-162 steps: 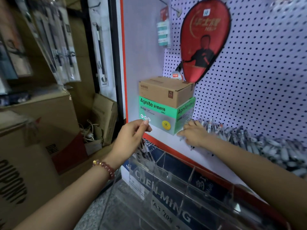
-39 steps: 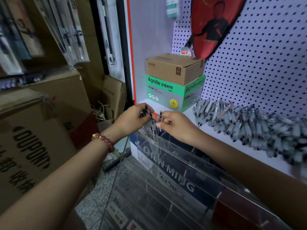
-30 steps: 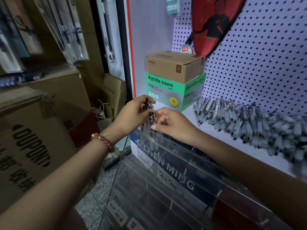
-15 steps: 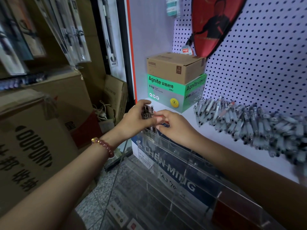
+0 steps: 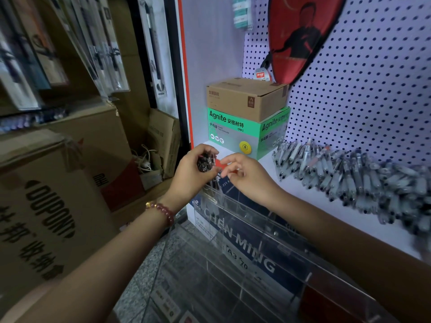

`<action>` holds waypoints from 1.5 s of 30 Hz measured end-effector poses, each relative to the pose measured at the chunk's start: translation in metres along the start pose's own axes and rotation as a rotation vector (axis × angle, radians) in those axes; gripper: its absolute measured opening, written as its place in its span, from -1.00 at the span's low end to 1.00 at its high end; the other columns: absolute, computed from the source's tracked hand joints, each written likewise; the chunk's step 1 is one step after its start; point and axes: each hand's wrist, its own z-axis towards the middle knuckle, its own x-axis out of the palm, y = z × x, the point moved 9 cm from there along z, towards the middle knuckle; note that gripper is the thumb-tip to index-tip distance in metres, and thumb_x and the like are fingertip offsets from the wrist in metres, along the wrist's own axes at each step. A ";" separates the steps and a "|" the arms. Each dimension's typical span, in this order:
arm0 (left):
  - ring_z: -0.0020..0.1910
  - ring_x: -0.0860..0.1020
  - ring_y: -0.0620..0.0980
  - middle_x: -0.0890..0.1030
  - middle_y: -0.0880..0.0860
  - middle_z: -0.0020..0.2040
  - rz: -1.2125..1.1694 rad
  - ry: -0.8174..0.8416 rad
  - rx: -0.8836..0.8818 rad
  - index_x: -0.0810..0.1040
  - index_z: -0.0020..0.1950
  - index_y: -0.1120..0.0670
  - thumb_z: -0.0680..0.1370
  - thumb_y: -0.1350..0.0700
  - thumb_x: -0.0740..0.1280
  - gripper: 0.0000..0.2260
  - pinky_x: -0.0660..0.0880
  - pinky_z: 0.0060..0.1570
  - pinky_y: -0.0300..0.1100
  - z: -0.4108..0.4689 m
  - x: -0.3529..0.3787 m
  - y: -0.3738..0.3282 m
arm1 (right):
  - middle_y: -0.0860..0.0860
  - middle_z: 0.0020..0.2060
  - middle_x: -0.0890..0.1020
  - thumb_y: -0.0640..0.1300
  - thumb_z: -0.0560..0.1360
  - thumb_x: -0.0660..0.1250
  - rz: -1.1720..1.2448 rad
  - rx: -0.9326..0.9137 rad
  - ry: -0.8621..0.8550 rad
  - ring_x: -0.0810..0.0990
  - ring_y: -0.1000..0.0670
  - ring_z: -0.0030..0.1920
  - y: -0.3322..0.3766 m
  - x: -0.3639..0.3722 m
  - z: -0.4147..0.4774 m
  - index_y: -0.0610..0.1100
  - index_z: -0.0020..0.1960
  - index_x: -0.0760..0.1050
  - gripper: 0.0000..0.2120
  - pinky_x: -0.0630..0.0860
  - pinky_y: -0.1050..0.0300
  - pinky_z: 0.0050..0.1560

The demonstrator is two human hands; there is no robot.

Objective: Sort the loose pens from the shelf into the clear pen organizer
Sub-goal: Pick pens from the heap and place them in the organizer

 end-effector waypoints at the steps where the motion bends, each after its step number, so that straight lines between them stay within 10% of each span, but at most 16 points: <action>1: -0.01 0.55 -0.08 0.58 -0.04 -0.02 0.008 -0.013 0.001 0.55 0.08 0.13 0.39 0.34 0.47 -0.69 0.47 0.09 -0.21 -0.001 -0.001 0.000 | 0.04 -0.13 0.62 -0.41 0.52 0.16 0.000 0.002 -0.002 0.44 0.38 -0.39 -0.001 0.000 0.000 -0.13 0.20 0.46 -0.68 0.32 0.46 -0.27; 7: 0.26 0.43 -0.09 0.51 0.00 0.20 0.007 -0.119 -0.039 0.56 0.21 0.01 0.32 0.24 0.56 -0.50 0.28 0.21 -0.48 -0.001 -0.014 -0.007 | 0.07 -0.19 0.62 -0.44 0.56 0.07 0.093 0.029 -0.061 0.56 0.14 -0.06 0.001 -0.009 0.001 -0.16 0.15 0.49 -0.66 0.40 0.42 0.03; 12: 0.32 0.33 -0.02 0.49 -0.02 0.24 0.190 -0.184 0.004 0.58 0.18 -0.05 0.34 0.14 0.56 -0.56 0.14 0.28 -0.42 0.006 -0.021 -0.031 | 0.07 -0.15 0.61 -0.43 0.56 0.10 0.105 0.037 -0.188 0.51 0.23 -0.16 -0.002 -0.047 0.006 -0.14 0.11 0.49 -0.70 0.34 0.53 -0.20; 16: 0.24 0.36 -0.09 0.47 -0.17 0.10 0.187 -0.191 0.086 0.56 0.04 -0.14 0.38 0.16 0.53 -0.67 0.25 0.27 -0.14 0.008 -0.021 -0.057 | 0.00 0.01 0.54 -0.36 0.57 0.17 -0.137 0.120 -0.174 0.49 0.07 -0.12 -0.035 -0.084 0.015 -0.14 0.17 0.50 -0.74 0.44 0.22 0.03; 20: 0.16 0.45 -0.04 0.56 -0.13 -0.01 0.129 -0.097 0.103 0.56 -0.09 -0.11 0.43 0.26 0.45 -0.75 0.32 0.22 -0.29 0.016 -0.009 -0.063 | -0.08 0.13 0.55 -0.43 0.53 0.15 -0.451 0.231 -0.171 0.55 -0.01 -0.38 -0.085 -0.116 0.020 -0.11 0.17 0.53 -0.63 0.45 0.18 -0.42; 23: 0.16 0.46 -0.01 0.55 -0.12 -0.02 0.120 -0.066 0.042 0.57 -0.12 -0.08 0.46 0.29 0.40 -0.76 0.45 0.17 -0.04 0.019 -0.001 -0.056 | -0.08 0.13 0.56 -0.37 0.51 0.22 -0.699 0.215 -0.157 0.52 0.02 -0.21 -0.097 -0.125 0.027 -0.04 0.18 0.56 -0.64 0.42 0.25 -0.25; 27: 0.11 0.40 -0.09 0.55 -0.10 -0.03 0.132 -0.077 0.036 0.59 -0.13 -0.04 0.47 0.29 0.35 -0.79 0.54 0.01 0.10 0.024 0.003 -0.056 | 0.01 0.10 0.51 -0.25 0.53 0.25 -1.020 0.087 -0.007 0.36 -0.01 0.13 -0.096 -0.109 0.038 0.09 0.30 0.48 -0.59 0.28 0.08 0.17; 33: 0.08 0.36 -0.17 0.55 -0.09 0.00 0.196 -0.077 0.080 0.58 -0.11 -0.01 0.49 0.26 0.32 -0.83 0.47 0.04 -0.12 0.021 0.001 -0.067 | 0.14 0.06 0.57 -0.11 0.56 0.25 -1.114 -0.146 0.014 0.36 0.11 0.02 -0.079 -0.098 0.042 0.05 0.14 0.56 -0.80 0.15 0.18 0.07; 39: -0.10 0.55 -0.19 0.57 -0.17 -0.05 0.158 0.012 0.113 0.54 0.04 0.01 0.56 0.21 0.28 -0.87 0.53 -0.13 -0.13 0.014 0.005 -0.077 | -0.05 -0.25 0.54 -0.09 0.50 0.28 -0.814 -0.654 -0.491 0.42 0.07 -0.26 -0.003 -0.123 -0.003 -0.16 -0.11 0.45 -0.87 0.34 0.19 -0.13; 45: -0.22 0.64 -0.09 0.63 -0.01 -0.09 -0.169 0.161 0.031 0.48 0.19 0.05 0.64 0.19 0.16 -0.82 0.49 -0.24 -0.24 0.009 0.022 -0.079 | -0.06 -0.38 0.58 -0.21 0.49 0.40 -0.842 -1.260 -0.587 0.48 -0.06 -0.34 0.068 -0.089 -0.081 -0.14 -0.17 0.37 -0.80 0.40 0.08 -0.18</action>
